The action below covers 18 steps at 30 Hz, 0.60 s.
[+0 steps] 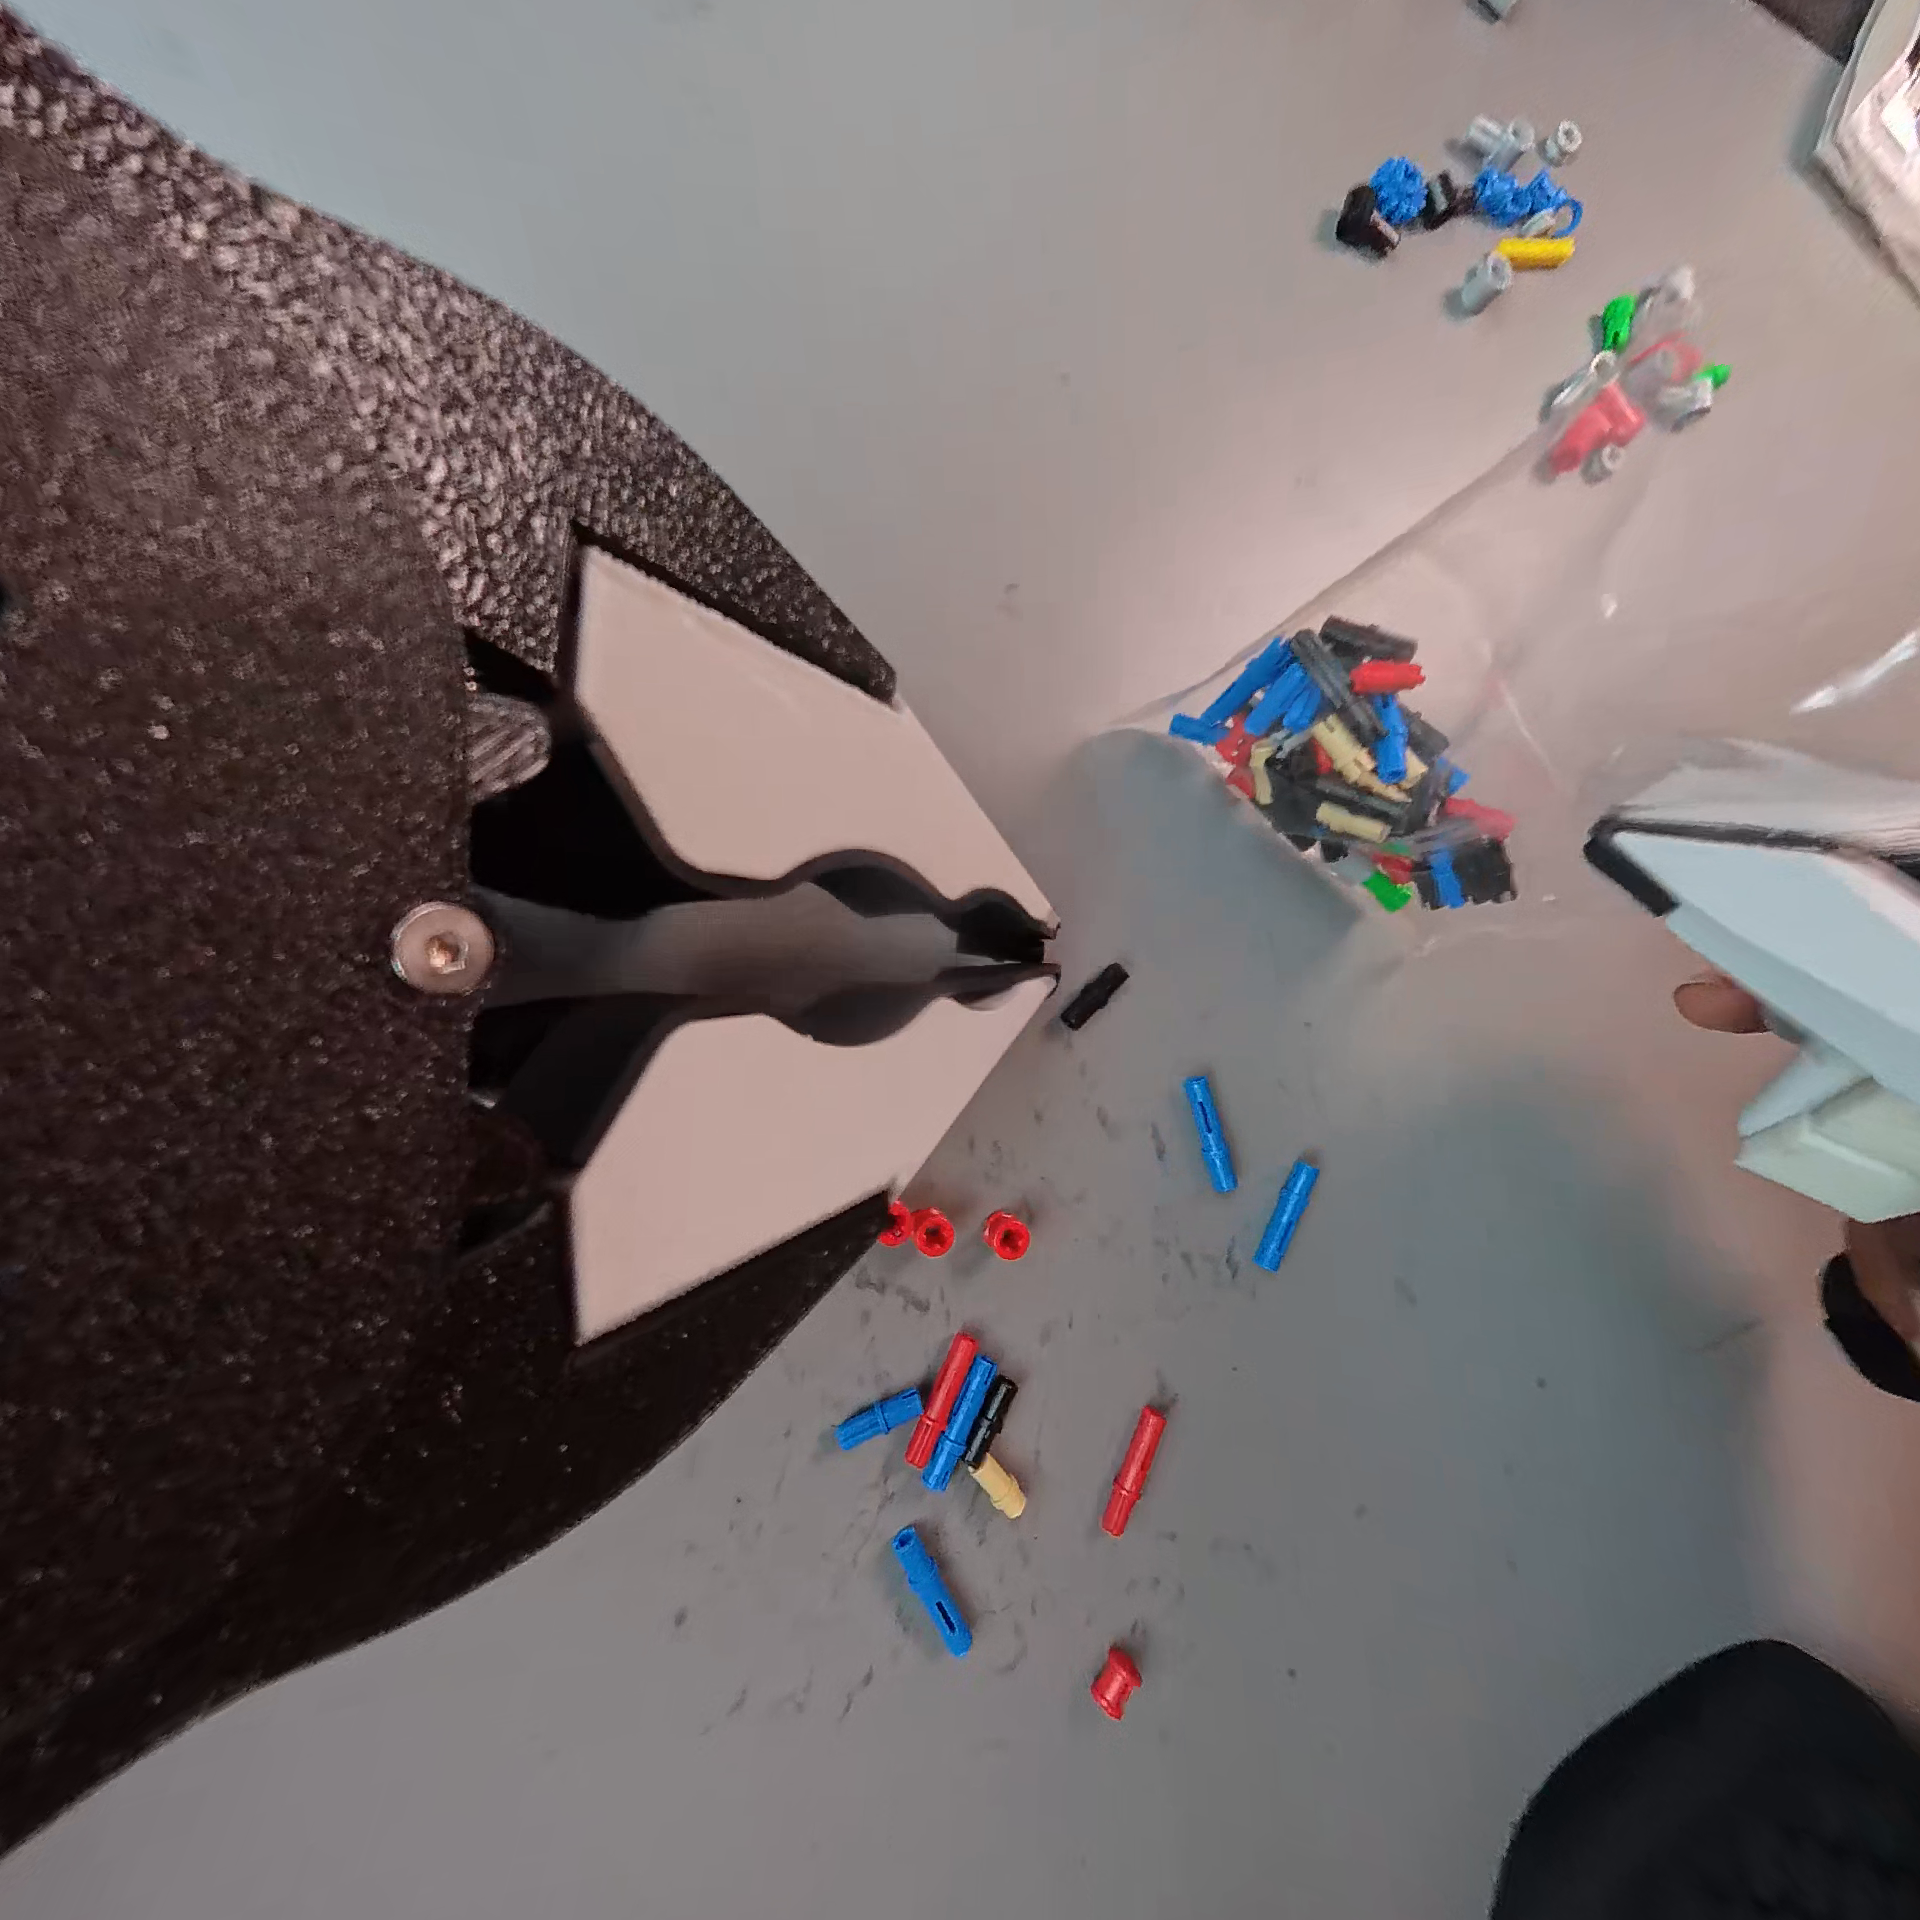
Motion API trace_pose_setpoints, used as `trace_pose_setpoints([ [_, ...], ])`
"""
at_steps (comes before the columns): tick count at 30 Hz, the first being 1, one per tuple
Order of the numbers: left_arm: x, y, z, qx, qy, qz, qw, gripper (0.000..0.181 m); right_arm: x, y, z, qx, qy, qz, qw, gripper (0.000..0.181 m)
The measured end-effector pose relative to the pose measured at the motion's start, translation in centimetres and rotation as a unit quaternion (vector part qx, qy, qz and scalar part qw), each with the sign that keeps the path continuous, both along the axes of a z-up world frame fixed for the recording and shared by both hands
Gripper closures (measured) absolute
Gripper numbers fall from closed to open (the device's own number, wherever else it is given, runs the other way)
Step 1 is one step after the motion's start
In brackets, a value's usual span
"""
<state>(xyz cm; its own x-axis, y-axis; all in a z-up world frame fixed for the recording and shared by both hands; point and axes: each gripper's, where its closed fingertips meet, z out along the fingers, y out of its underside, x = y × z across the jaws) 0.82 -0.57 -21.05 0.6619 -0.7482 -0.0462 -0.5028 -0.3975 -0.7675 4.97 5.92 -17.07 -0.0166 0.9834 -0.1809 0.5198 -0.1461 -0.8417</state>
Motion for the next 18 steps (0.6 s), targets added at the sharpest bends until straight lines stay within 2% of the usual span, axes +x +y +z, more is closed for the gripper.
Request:
trace_pose_setpoints([
  [1, -0.3, 0.2, 1.1, 0.017, -0.019, 0.011, 1.000, 0.177, -0.2, -0.1, 0.0, 0.003, -0.001, 0.000, 1.000, 0.181],
  [6, -2.0, 0.5, 9.5, 0.139, -0.130, 0.052, 0.980, 0.177, -1.3, -2.0, 0.2, 0.036, -0.015, 0.025, 0.999, 0.181],
  [9, -1.9, -0.3, 12.2, 0.165, -0.150, 0.038, 0.974, 0.177, -2.2, -3.8, 0.4, 0.069, -0.024, 0.051, 0.996, 0.181],
  [11, -1.6, -0.5, 12.2, 0.171, -0.130, 0.029, 0.976, 0.177, -2.6, -4.8, 0.6, 0.079, -0.024, 0.065, 0.994, 0.181],
  [15, -0.8, -0.6, 10.2, 0.134, -0.108, 0.012, 0.985, 0.177, -3.4, -6.0, 1.0, 0.081, -0.013, 0.072, 0.994, 0.181],
  [18, -1.4, -0.2, 9.1, 0.123, -0.091, 0.034, 0.988, 0.168, -3.2, -6.0, 0.8, 0.093, -0.004, 0.076, 0.993, 0.181],
])
